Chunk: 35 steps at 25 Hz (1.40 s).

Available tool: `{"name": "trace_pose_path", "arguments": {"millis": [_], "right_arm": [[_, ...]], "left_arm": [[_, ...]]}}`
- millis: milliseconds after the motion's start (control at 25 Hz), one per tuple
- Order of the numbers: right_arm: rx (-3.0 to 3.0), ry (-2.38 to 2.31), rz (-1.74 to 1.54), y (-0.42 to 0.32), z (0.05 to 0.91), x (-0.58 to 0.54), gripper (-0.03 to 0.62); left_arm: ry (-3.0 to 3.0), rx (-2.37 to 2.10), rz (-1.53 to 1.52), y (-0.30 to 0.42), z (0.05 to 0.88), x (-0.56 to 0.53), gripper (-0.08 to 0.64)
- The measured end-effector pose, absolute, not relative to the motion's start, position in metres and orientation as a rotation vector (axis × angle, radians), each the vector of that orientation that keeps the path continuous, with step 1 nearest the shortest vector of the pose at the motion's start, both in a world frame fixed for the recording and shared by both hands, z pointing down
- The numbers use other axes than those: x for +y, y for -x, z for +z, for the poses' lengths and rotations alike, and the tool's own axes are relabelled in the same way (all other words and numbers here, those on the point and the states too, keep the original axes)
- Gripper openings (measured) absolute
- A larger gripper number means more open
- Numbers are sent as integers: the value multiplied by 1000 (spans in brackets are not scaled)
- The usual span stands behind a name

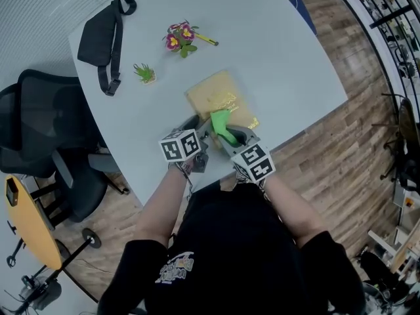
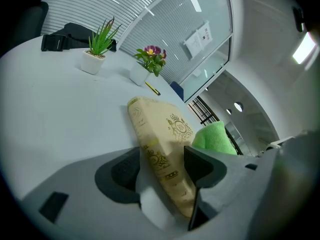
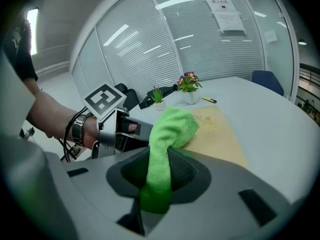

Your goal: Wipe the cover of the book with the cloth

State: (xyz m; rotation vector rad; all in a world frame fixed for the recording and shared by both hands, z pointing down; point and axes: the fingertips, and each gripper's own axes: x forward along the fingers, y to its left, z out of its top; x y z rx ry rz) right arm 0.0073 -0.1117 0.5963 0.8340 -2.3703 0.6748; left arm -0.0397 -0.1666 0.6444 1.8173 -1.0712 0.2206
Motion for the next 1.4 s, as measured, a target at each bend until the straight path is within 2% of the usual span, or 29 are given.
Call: {"name": "trace_pose_path", "arguments": {"millis": [680,1400], "right_arm": [[-2353,-798,579,-5,608,-104,97],[-2296,-1091,619,-87,605,-142,97]], "left_arm": [[-1815,-1074,226,41,645,-166,270],[-1813,-1076,222,41,645,-167,275]]}}
